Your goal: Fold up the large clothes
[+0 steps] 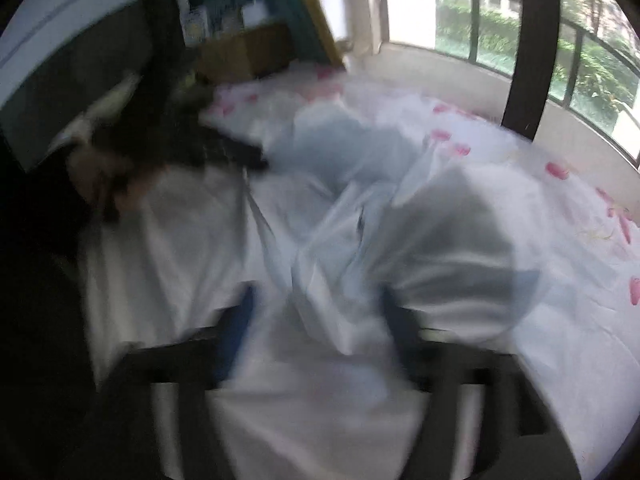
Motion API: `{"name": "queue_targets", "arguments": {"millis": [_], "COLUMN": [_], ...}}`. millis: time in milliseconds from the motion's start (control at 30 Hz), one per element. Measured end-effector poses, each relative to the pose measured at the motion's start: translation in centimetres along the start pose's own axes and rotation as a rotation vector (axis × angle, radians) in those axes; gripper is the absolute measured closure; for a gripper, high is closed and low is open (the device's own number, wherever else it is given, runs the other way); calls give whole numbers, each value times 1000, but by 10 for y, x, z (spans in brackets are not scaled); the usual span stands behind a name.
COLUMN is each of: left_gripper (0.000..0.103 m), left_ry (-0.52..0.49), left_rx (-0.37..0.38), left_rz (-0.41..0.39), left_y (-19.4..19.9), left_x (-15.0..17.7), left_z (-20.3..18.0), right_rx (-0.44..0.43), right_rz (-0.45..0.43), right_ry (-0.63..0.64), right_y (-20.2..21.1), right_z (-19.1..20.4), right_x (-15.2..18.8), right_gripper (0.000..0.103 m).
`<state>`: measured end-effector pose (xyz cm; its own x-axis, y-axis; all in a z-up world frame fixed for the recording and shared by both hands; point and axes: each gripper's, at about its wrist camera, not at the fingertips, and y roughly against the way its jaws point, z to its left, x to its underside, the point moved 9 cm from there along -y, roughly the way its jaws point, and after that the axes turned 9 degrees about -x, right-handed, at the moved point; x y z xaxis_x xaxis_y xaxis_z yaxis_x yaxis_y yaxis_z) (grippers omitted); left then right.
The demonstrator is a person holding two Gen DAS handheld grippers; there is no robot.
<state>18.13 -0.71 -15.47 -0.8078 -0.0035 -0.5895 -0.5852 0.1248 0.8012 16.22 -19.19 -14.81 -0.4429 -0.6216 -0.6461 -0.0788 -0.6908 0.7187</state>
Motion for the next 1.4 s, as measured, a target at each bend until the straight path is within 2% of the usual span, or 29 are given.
{"name": "queue_targets", "arguments": {"millis": [67,100,200,267,367,500,600,767,867,1033,1167,1233,1333,1400], "left_gripper": [59,59,59,59,59,59,59,59,49,47,47,47,47,47], "left_ry": [5,11,36,38,11,-13,26,69,89,117,79,61,67,102], "left_rx": [-11,-16,-13,-22,-36,-50,-53,-66,-62,-57,-42,-63,-82,-69], "left_rz": [10,16,9,-6,-42,-55,-45,-23,-26,-9,-14,-25,-45,-64], "left_y": [-4,-6,-7,-6,-7,-17,-17,-7,-1,-6,-11,-14,-17,-12], "left_x": [0,0,-7,-16,-29,-43,-47,-33,-22,-8,-11,-17,-26,-30], "left_z": [-4,-4,-1,-1,-2,-1,7,19,26,23,9,6,9,11], "right_rx": [20,59,233,323,333,326,368,346,360,399,449,473,570,630], "right_rz": [-54,-73,-110,-92,-43,12,31,27,35,8,-10,-16,-28,-43], "right_ry": [2,-2,-39,-98,-175,-170,-155,-189,-188,-219,-241,-257,-279,-288], "right_y": [14,21,40,41,26,6,3,5,6,13,24,30,47,58], "right_z": [-3,-8,-45,-79,-105,-104,-103,-103,-97,-93,-89,-89,-93,-95], "right_x": [-13,-15,-17,-10,7,19,24,31,34,33,37,39,43,43], "right_gripper": [29,29,29,29,29,29,28,28,29,29,29,29,29,29]}}
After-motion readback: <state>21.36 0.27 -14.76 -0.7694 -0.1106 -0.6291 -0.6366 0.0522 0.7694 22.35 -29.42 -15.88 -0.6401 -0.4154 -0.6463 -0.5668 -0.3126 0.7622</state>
